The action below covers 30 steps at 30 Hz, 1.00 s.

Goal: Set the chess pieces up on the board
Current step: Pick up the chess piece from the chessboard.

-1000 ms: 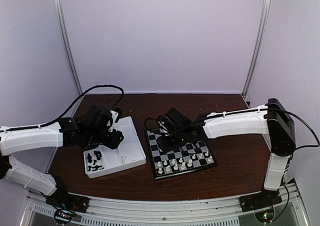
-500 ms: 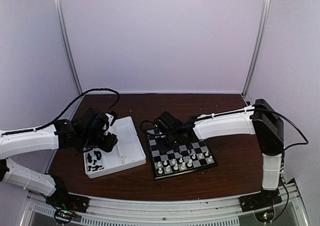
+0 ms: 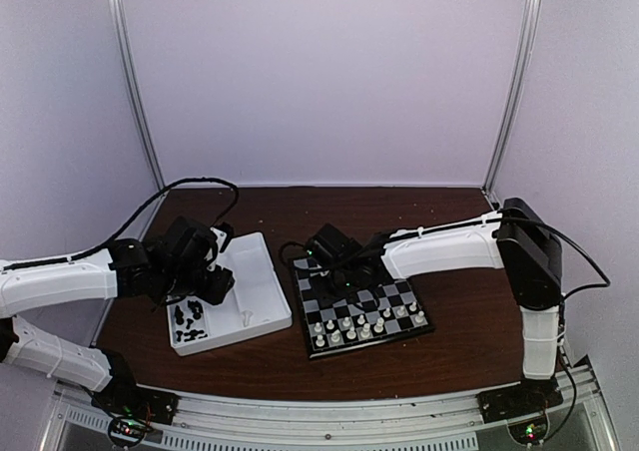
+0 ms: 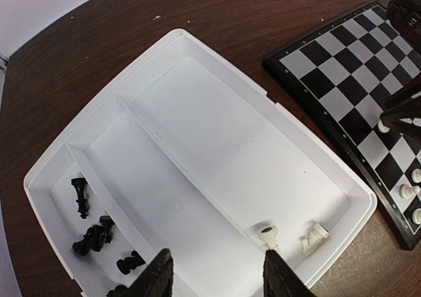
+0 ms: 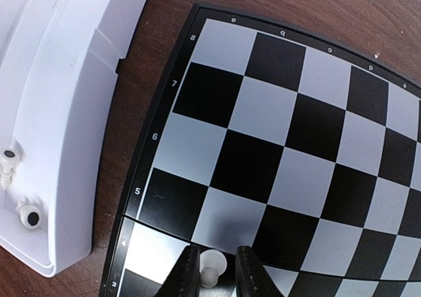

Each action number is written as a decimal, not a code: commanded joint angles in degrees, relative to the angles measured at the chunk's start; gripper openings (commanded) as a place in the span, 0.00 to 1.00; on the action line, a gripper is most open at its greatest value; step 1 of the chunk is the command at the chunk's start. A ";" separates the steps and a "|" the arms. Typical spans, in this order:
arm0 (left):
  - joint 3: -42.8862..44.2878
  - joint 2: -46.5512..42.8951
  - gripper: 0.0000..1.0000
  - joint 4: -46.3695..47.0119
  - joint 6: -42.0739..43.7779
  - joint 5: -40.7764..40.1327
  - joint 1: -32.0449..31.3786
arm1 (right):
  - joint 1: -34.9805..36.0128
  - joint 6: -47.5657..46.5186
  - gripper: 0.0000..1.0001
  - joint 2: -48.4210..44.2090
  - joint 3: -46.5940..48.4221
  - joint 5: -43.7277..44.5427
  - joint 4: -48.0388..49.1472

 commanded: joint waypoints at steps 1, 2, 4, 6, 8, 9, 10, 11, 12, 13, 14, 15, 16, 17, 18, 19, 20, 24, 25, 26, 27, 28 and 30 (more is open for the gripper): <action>-0.36 0.07 0.47 0.87 -0.84 -0.27 0.35 | 0.52 0.46 0.20 0.25 1.25 0.49 -0.71; -0.37 0.17 0.47 0.89 -0.86 -0.25 0.35 | 0.52 0.38 0.19 0.11 1.26 0.44 -0.77; -0.42 0.44 0.47 0.99 -0.95 -0.02 0.35 | 0.56 0.37 0.19 -0.10 1.27 0.29 -1.05; -0.35 0.61 0.47 1.03 -0.95 0.12 0.35 | 0.68 0.24 0.23 -0.43 1.24 0.46 -1.25; -0.41 0.71 0.47 1.00 -0.95 0.22 0.35 | 0.82 0.20 0.24 -0.65 1.13 0.49 -1.38; -0.43 0.79 0.47 1.00 -0.84 0.31 0.35 | 0.80 0.19 0.25 -0.74 1.15 0.54 -1.47; -0.46 0.80 0.47 1.06 -0.82 0.31 0.35 | 0.80 0.15 0.24 -0.76 1.19 0.50 -1.56; -0.38 0.85 0.47 1.07 -0.82 0.31 0.35 | 0.78 0.19 0.24 -0.70 1.20 0.38 -1.57; -0.37 0.93 0.47 1.07 -0.86 0.32 0.35 | 0.79 0.27 0.24 -0.67 1.18 0.33 -1.60; -0.38 0.92 0.47 1.07 -0.84 0.33 0.35 | 0.86 0.27 0.25 -0.73 1.15 0.29 -1.61; -0.35 0.98 0.47 1.07 -0.82 0.31 0.35 | 0.87 0.28 0.24 -0.70 1.15 0.20 -1.56; -0.27 1.02 0.47 1.07 -0.82 0.31 0.35 | 0.87 0.34 0.24 -0.67 1.13 0.12 -1.60; -0.24 1.06 0.47 1.01 -0.82 0.31 0.35 | 0.87 0.36 0.24 -0.67 1.14 0.22 -1.61; -0.24 1.11 0.47 0.99 -0.85 0.33 0.35 | 0.87 0.37 0.24 -0.76 1.08 0.27 -1.61; -0.20 1.23 0.47 1.01 -0.86 0.35 0.35 | 0.82 0.42 0.24 -0.76 1.12 0.28 -1.68; -0.16 1.31 0.47 1.06 -0.87 0.39 0.36 | 0.91 0.45 0.24 -0.80 1.15 0.28 -1.77; -0.13 1.45 0.47 1.05 -0.87 0.45 0.35 | 0.95 0.46 0.23 -0.90 1.05 0.21 -1.84; -0.01 1.92 0.47 1.16 -0.95 0.54 0.35 | 0.96 0.38 0.20 -1.17 0.85 0.50 -1.96; 0.01 2.02 0.47 1.24 -0.94 0.62 0.36 | 0.96 0.37 0.18 -1.19 0.85 0.53 -2.06; 0.09 2.15 0.47 1.24 -0.99 0.66 0.36 | 0.96 0.37 0.17 -1.27 0.88 0.62 -2.09; 0.11 2.20 0.47 1.23 -1.04 0.72 0.35 | 0.96 0.37 0.15 -1.36 0.82 0.63 -2.13; 0.11 2.21 0.47 1.23 -1.03 0.79 0.35 | 0.96 0.37 0.14 -1.37 0.75 0.63 -2.13; 0.19 2.22 0.47 1.12 -0.92 0.74 0.35 | 0.91 0.39 0.11 -1.60 0.63 0.69 -2.07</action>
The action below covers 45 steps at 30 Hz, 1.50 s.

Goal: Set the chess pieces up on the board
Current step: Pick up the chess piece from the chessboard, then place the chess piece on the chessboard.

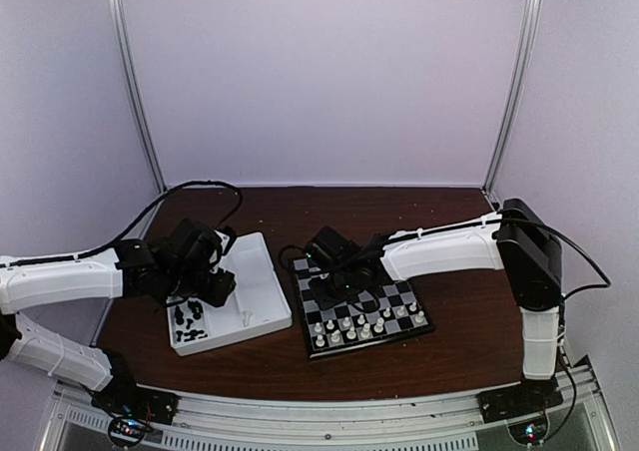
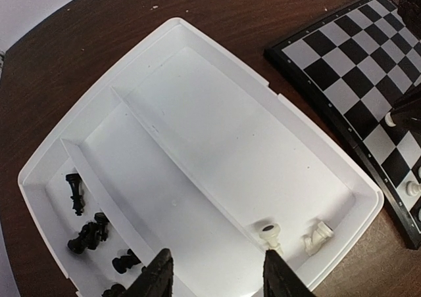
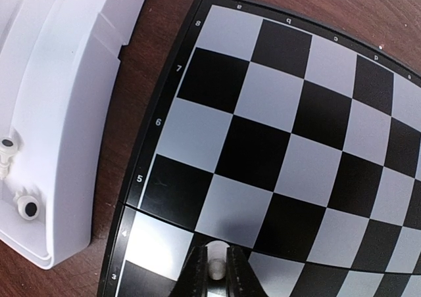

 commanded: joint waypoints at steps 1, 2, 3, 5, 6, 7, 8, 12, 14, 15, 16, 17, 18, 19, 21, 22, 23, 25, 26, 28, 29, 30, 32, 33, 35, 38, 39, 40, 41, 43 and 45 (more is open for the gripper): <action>0.20 0.29 0.47 1.02 -0.53 0.49 0.35 | 0.34 0.35 0.11 -1.74 0.62 0.85 -0.78; 0.26 0.29 0.47 0.99 -0.54 0.46 0.35 | 0.34 0.35 0.10 -1.93 0.55 0.84 -0.78; 0.22 0.29 0.47 0.85 -0.44 0.47 0.35 | 0.34 0.35 0.10 -2.23 0.36 0.84 -0.74; 0.34 0.26 0.47 0.80 -0.45 0.46 0.35 | 0.34 0.35 0.10 -2.98 0.15 1.10 -0.56; 0.39 0.22 0.47 0.73 -0.45 0.46 0.35 | 0.34 0.35 0.09 -3.45 -0.04 1.24 -0.56; 0.52 0.20 0.47 0.59 -0.45 0.46 0.35 | 0.34 0.35 0.09 -4.02 -0.20 1.45 -0.52; 0.55 0.24 0.47 0.63 -0.45 0.46 0.35 | 0.34 0.30 0.09 -4.50 -0.37 1.62 -0.52; 0.47 0.24 0.47 0.57 -0.59 0.62 0.35 | 0.34 0.26 0.09 -6.27 -1.00 2.23 -0.64; 0.53 0.25 0.47 0.54 -0.59 0.77 0.35 | 0.34 0.24 0.09 -7.14 -1.43 2.49 -0.73; 0.54 0.25 0.47 0.53 -0.69 0.81 0.35 | 0.34 0.31 0.09 -7.52 -1.67 2.62 -0.82; 0.55 0.28 0.47 0.48 -0.73 0.81 0.35 | 0.34 0.39 0.09 -7.93 -1.95 2.79 -1.10; 0.58 0.26 0.47 0.54 -0.72 0.93 0.35 | 0.34 0.43 0.09 -8.32 -2.24 2.83 -1.39; 0.70 0.30 0.47 0.50 -0.72 1.07 0.35 | 0.38 0.48 0.09 -8.97 -2.65 2.97 -1.65; 0.78 0.29 0.47 0.46 -0.59 1.12 0.35 | 0.35 0.52 0.09 -9.65 -3.24 3.19 -1.84; 0.88 0.35 0.47 0.52 -0.63 1.26 0.35 | 0.34 0.68 0.09 -11.28 -4.62 3.49 -2.28; 0.92 0.44 0.47 0.59 -0.58 1.40 0.35 | 0.34 0.76 0.09 -12.20 -5.29 3.60 -2.66; 0.97 0.58 0.47 0.69 -0.62 1.47 0.35 | 0.34 0.84 0.09 -13.32 -6.19 3.62 -2.96; 1.18 1.12 0.47 0.89 -0.63 1.82 0.35 | 0.33 1.15 0.09 -15.20 -7.57 3.55 -3.88; 1.29 1.35 0.47 1.01 -0.65 1.97 0.35 | 0.34 1.36 0.09 -16.10 -8.28 3.53 -4.29; 1.60 1.87 0.47 1.12 -0.71 2.37 0.35 | 0.34 1.72 0.09 -17.75 -9.77 3.61 -4.90; 1.87 2.18 0.47 1.20 -0.64 2.50 0.35 | 0.34 1.87 0.09 -18.73 -10.50 3.65 -5.13; 2.05 2.32 0.47 1.22 -0.60 2.67 0.35 | 0.34 2.04 0.09 -19.11 -11.15 3.77 -5.48; 2.34 2.72 0.47 1.25 -0.62 2.97 0.36 | 0.34 2.46 0.09 -20.03 -12.37 3.86 -6.05; 2.51 2.86 0.47 1.24 -0.47 3.17 0.35 | 0.34 2.80 0.09 -20.45 -12.91 3.73 -6.39; 2.83 3.07 0.47 0.86 -0.16 3.43 0.38 | 0.32 3.21 0.09 -20.99 -14.26 3.24 -7.01; 2.99 3.14 0.47 0.33 0.12 3.25 0.35 | 0.34 3.62 0.10 -21.94 -16.22 3.00 -7.71; 3.01 3.11 0.47 0.24 0.20 3.24 0.35 | 0.34 3.70 0.10 -22.21 -16.92 3.08 -7.72; 3.01 3.10 0.47 0.28 0.17 3.20 0.35 | 0.34 3.82 0.10 -22.36 -17.48 3.24 -7.73; 3.01 3.18 0.47 0.22 0.12 3.19 0.36 | 0.34 3.94 0.10 -22.50 -17.94 3.24 -7.65; 3.00 3.26 0.47 0.28 0.01 3.25 0.40 | 0.33 4.03 0.10 -22.48 -18.58 3.44 -7.56; 3.06 3.41 0.47 0.24 -0.06 3.27 0.35 | 0.34 4.04 0.10 -22.30 -19.07 3.65 -7.63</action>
